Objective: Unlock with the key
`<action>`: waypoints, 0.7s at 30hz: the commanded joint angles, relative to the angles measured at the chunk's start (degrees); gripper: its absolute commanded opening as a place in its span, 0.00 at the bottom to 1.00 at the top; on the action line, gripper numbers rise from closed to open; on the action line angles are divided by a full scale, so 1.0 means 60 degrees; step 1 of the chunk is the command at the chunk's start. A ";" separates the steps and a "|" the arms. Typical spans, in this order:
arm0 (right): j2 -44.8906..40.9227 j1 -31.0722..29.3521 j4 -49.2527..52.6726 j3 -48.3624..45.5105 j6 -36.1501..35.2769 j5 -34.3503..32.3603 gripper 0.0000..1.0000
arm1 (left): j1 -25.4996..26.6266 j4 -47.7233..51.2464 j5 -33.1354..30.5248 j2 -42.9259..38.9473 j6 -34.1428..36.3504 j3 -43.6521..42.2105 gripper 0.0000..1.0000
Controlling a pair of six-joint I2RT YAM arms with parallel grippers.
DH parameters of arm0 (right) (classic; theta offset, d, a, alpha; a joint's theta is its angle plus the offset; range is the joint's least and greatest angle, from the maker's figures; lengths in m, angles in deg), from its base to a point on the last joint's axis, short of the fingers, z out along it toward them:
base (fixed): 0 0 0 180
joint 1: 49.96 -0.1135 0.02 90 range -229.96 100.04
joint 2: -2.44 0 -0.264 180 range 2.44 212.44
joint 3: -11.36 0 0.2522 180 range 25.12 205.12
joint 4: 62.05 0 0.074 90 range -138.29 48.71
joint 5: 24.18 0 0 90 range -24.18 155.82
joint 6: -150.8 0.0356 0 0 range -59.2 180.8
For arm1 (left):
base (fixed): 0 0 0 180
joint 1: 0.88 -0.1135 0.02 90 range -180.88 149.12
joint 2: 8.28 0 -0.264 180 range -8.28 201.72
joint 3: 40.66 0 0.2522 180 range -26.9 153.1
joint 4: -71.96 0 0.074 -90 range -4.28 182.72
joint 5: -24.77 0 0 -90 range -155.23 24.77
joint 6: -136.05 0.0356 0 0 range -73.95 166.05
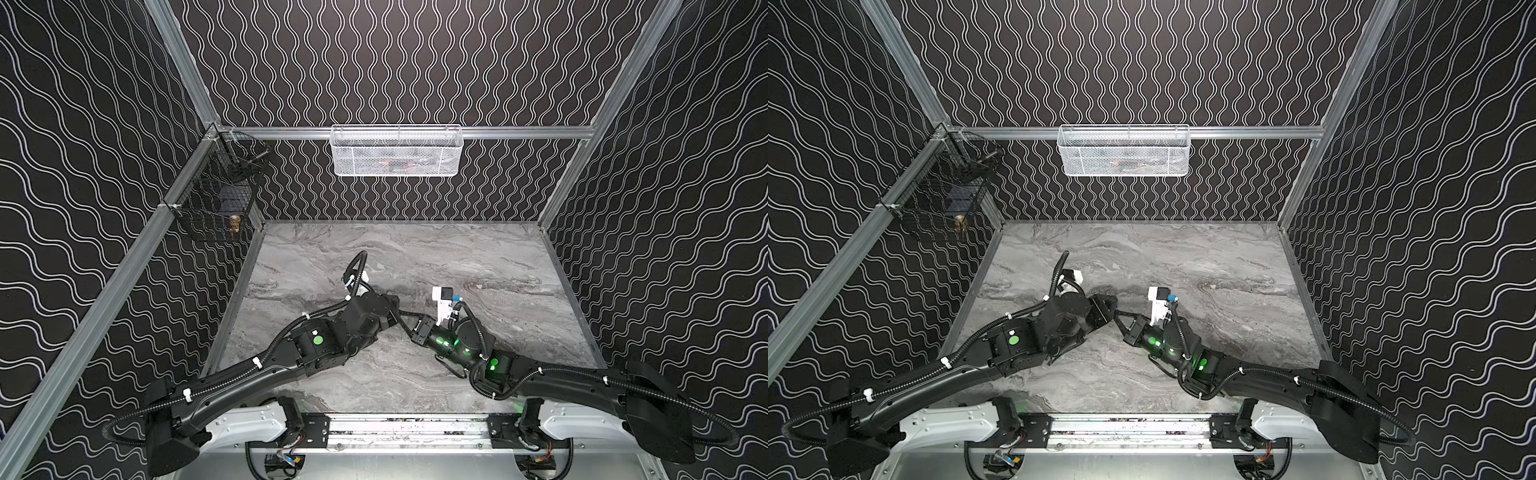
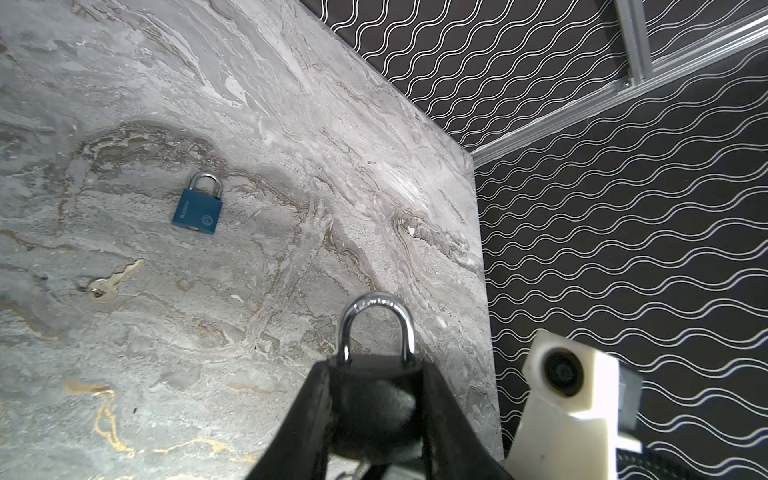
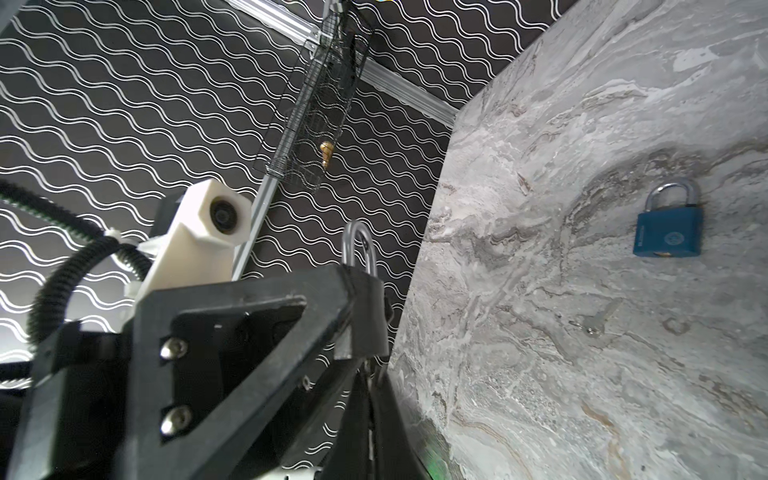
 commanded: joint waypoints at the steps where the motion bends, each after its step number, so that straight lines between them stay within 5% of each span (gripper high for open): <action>1: -0.0035 0.0006 -0.1572 0.0014 0.0123 -0.0005 0.00 | 0.0015 -0.0549 0.1013 -0.0100 -0.0378 -0.0030 0.08; 9: 0.0080 0.0006 -0.1790 0.0081 0.0272 0.0021 0.00 | 0.0015 -0.0587 0.1253 -0.0154 -0.0521 0.0011 0.08; 19: -0.0189 -0.0015 0.0338 0.0676 -0.0596 -0.0113 0.00 | 0.0015 0.0094 0.0326 -0.0079 0.0269 0.0296 0.09; 21: -0.0212 -0.0002 0.0456 0.0632 -0.0637 -0.0184 0.07 | 0.0015 0.0184 0.0109 -0.0105 0.0458 0.0325 0.09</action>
